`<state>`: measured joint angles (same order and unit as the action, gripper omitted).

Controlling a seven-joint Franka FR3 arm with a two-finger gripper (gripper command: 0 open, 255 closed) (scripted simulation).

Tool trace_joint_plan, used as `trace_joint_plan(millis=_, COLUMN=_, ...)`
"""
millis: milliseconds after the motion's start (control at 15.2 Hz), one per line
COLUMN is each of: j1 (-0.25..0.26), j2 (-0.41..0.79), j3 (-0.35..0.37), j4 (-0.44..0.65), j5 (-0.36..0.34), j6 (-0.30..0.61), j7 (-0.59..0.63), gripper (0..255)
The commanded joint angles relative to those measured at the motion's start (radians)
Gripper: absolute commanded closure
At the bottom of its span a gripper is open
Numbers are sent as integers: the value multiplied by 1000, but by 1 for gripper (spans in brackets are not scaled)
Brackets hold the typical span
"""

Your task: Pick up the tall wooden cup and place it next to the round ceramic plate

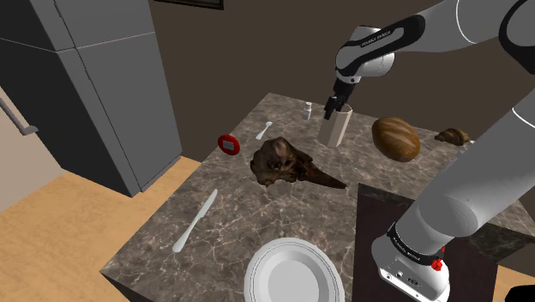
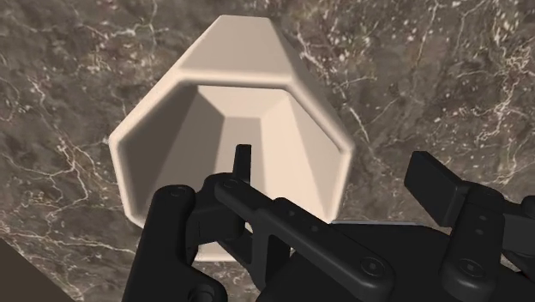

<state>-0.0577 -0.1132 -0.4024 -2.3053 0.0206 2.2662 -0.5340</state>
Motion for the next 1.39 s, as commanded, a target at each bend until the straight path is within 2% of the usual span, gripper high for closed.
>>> trace_joint_plan(millis=0, j1=-1, j2=9, j3=-2, j4=-5, j5=5, j6=14, j7=-6, gripper=0)
trace_joint_plan(millis=396, j1=-1, j2=9, j3=-2, j4=-5, j5=5, j6=14, j7=-6, gripper=0)
trace_joint_plan(millis=462, j1=-1, j2=9, j3=-2, j4=-5, j5=5, j6=14, j7=-6, gripper=255)
trace_joint_plan(millis=1056, j1=0, j2=9, j3=-3, j4=-5, j5=5, j6=14, j7=-6, gripper=255)
trace_joint_plan(millis=1320, j1=-2, j2=-19, j3=1, j4=24, j5=-10, j6=-41, j7=7, gripper=255)
